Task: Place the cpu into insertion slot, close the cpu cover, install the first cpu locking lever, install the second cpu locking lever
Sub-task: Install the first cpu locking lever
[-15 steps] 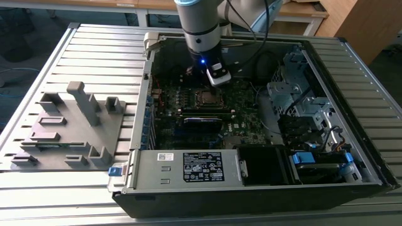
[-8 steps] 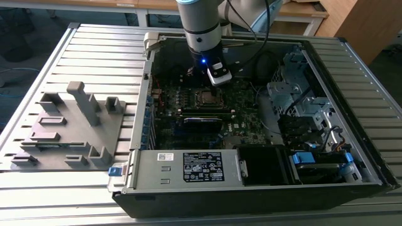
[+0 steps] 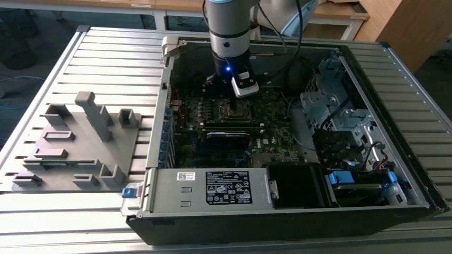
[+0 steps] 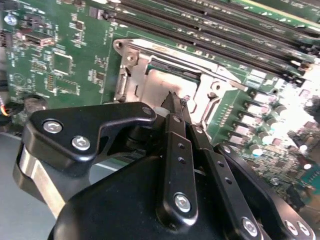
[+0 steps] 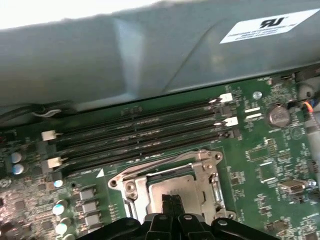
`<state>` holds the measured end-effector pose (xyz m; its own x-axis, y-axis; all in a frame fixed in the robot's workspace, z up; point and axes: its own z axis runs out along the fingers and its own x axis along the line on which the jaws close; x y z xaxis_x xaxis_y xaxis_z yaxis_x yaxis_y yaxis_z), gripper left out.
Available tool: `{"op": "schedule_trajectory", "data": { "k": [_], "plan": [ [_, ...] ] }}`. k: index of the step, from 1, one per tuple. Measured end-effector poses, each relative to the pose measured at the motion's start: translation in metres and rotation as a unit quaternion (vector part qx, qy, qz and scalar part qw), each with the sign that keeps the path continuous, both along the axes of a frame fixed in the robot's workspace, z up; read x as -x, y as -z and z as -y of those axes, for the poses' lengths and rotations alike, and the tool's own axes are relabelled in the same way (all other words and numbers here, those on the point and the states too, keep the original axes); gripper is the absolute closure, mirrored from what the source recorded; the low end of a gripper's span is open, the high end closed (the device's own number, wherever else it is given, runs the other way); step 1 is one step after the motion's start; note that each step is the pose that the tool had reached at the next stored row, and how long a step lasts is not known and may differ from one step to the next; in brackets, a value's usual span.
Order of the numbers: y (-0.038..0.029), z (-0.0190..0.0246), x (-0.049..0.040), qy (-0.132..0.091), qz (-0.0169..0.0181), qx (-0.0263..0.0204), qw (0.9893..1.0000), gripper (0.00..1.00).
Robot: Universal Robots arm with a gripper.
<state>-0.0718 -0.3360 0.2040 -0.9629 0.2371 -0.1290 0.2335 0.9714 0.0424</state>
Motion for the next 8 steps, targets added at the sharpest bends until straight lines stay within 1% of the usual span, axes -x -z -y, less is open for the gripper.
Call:
{"op": "schedule_trajectory", "data": {
  "k": [5, 6, 8],
  "plan": [
    [0.0, 0.0, 0.0, 0.0, -0.002, 0.0, 1.0, 0.9],
    [-0.0001, 0.0, 0.0, 0.0, -0.0019, -0.0001, 1.0, 0.9],
    [-0.0026, 0.0, 0.0, 0.0, -0.0019, -0.0001, 1.0, 0.9]
  ]
}}
